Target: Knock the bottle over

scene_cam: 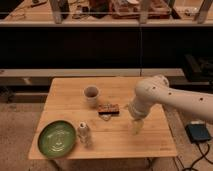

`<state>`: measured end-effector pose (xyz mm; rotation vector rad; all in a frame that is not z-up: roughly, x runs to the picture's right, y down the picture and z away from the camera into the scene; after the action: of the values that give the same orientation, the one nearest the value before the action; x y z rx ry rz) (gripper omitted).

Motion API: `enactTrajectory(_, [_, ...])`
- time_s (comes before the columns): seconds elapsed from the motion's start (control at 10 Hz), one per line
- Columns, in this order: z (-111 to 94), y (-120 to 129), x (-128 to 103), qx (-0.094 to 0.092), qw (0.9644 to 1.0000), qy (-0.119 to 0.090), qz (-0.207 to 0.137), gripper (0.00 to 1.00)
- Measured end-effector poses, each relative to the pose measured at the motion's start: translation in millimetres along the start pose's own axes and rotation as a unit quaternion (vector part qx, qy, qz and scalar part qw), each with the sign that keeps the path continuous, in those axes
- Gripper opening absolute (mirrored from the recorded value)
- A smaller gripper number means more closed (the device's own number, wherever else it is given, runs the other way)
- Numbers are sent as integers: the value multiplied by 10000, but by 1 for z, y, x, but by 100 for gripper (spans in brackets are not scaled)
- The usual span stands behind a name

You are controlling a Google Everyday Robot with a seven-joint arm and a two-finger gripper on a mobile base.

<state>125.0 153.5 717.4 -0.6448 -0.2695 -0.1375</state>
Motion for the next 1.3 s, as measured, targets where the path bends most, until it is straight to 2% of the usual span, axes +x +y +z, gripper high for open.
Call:
enactTrajectory(0.1, [5, 5, 0, -43, 9998, -84, -156, 56])
enactTrajectory(0.2, [7, 8, 0, -16, 9998, -97, -145, 48])
enactTrajectory(0.4, [9, 20, -20, 64, 9997, -199, -160, 29])
enactTrajectory(0.6, [2, 17, -45, 107, 9974, -538, -467, 28])
enactTrajectory(0.7, [0, 17, -49, 116, 9971, -545, -523, 28])
enactTrajectory(0.8, [-1, 22, -54, 200, 9969, -474, -594, 28])
enactTrajectory(0.9, [0, 33, -58, 178, 9965, -482, -655, 28])
enactTrajectory(1.1, [-2, 55, -84, 136, 9953, -542, -786, 28])
enactTrajectory(1.3, [3, 67, -90, 133, 9945, -668, -800, 28])
